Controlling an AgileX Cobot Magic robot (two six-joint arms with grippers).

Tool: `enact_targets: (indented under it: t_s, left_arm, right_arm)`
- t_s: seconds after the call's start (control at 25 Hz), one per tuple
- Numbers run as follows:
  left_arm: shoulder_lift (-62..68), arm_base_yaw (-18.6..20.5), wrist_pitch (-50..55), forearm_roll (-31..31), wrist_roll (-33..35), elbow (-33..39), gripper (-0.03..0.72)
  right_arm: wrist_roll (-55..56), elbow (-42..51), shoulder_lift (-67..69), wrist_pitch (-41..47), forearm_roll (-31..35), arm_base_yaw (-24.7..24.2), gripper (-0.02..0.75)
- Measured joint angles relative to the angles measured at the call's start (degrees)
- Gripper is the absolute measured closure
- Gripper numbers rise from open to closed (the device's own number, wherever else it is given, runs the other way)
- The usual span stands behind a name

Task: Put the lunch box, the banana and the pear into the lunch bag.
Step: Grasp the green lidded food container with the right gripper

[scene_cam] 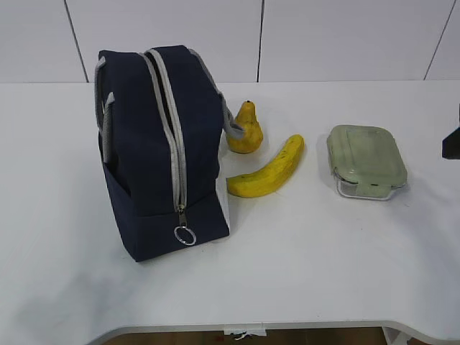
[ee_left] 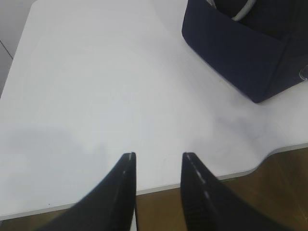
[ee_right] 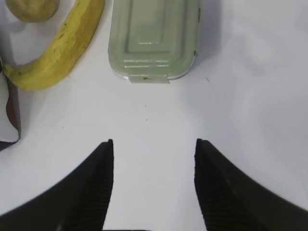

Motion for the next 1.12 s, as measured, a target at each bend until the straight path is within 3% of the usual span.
enact_targets:
  t_s: [0.16,0.32,0.6,0.84,1.12]
  left_arm:
    - [0.0,0.0,0.0,0.0,0.0,0.0,0.444]
    - [0.0,0.0,0.0,0.0,0.0,0.0,0.444]
    - [0.0,0.0,0.0,0.0,0.0,0.0,0.444]
    - [0.0,0.0,0.0,0.0,0.0,0.0,0.444]
    - [0.0,0.0,0.0,0.0,0.0,0.0,0.444]
  right_arm:
    - [-6.6,-2.7,4.1,0.0,7.4,-5.3,0.33]
    - [-18.4,-3.8,8.1,2.1,20.5,-11.6,0.33]
    - [-36.0,-7.9,17.3,12.6,36.7,-22.4,0.33]
    - [-44.4,-15.6,29.4,23.8,44.3,-26.2,0.33]
    - [-47.5,-25.1,41.2,24.2,45.7,-26.3,0.33]
